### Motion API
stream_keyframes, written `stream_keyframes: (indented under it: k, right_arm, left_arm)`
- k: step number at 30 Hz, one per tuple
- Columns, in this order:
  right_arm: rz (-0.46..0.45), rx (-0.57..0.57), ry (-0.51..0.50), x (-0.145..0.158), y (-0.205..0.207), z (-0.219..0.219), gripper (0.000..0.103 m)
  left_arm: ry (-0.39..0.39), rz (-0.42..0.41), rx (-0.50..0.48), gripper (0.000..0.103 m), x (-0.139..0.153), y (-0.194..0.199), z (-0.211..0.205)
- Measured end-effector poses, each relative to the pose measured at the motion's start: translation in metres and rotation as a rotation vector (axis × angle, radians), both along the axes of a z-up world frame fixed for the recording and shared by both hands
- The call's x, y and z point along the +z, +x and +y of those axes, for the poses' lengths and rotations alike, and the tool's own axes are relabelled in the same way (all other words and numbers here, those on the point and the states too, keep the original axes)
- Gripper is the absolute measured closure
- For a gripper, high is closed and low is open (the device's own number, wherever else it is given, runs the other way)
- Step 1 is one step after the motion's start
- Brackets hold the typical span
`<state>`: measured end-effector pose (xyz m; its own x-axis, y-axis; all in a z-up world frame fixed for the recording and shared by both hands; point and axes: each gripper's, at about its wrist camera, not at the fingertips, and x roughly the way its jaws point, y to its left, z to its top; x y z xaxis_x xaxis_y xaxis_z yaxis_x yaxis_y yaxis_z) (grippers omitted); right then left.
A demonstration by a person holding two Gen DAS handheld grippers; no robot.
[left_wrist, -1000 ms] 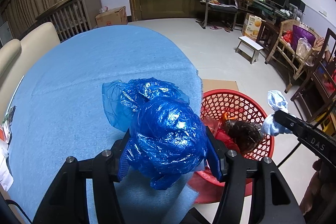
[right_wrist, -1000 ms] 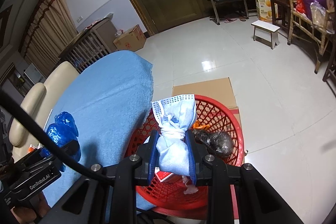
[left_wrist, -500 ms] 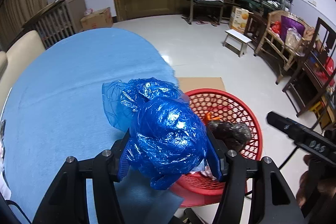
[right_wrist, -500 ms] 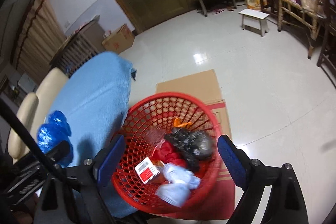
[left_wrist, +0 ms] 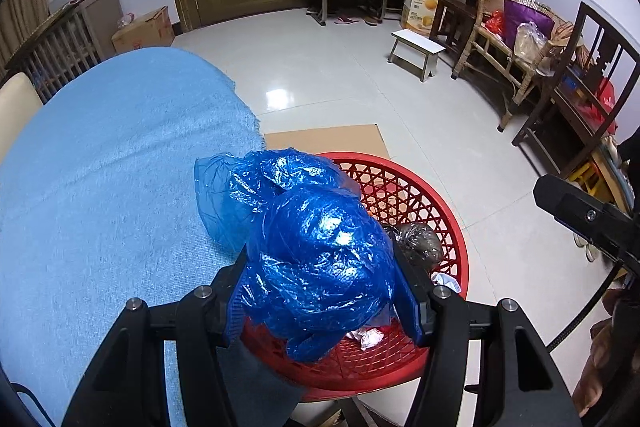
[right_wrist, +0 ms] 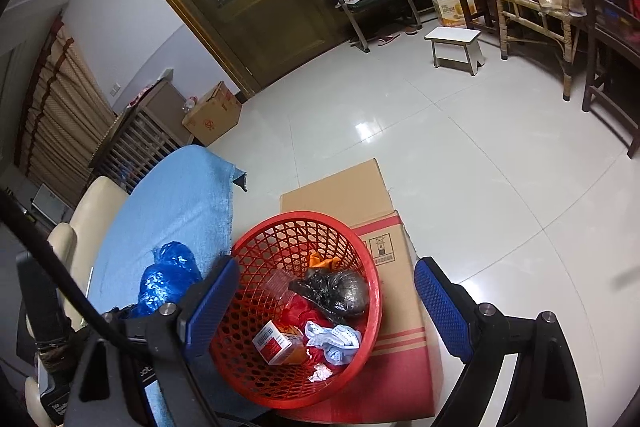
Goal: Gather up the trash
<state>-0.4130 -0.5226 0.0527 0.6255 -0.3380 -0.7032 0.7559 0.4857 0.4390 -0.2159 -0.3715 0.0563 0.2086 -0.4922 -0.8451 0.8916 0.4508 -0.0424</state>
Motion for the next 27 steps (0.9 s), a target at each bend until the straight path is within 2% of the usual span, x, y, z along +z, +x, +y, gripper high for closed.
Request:
stream_keyframes:
  k: [9, 13, 16, 21, 27]
  right_arm:
    - [-0.011, 0.003, -0.020, 0.009, 0.005, 0.002, 0.011]
    - [-0.014, -0.003, -0.033, 0.015, 0.004, 0.003, 0.011]
    - [-0.013, -0.011, -0.048, 0.019, 0.001, 0.003, 0.011]
    - [-0.005, -0.024, -0.063, 0.025, -0.004, 0.004, 0.011]
    - [0.009, -0.018, -0.073, 0.029, -0.002, 0.012, 0.011]
  left_arm:
    - [0.015, 0.015, -0.004, 0.040, -0.006, 0.001, -0.007]
    - [0.071, 0.071, -0.011, 0.033, -0.019, 0.005, -0.017]
    - [0.112, 0.074, -0.009, 0.031, -0.024, 0.003, -0.020]
    - [0.082, 0.066, -0.005, 0.027, -0.013, 0.002, -0.012]
    - [0.043, 0.061, 0.013, 0.026, 0.003, 0.006, 0.007]
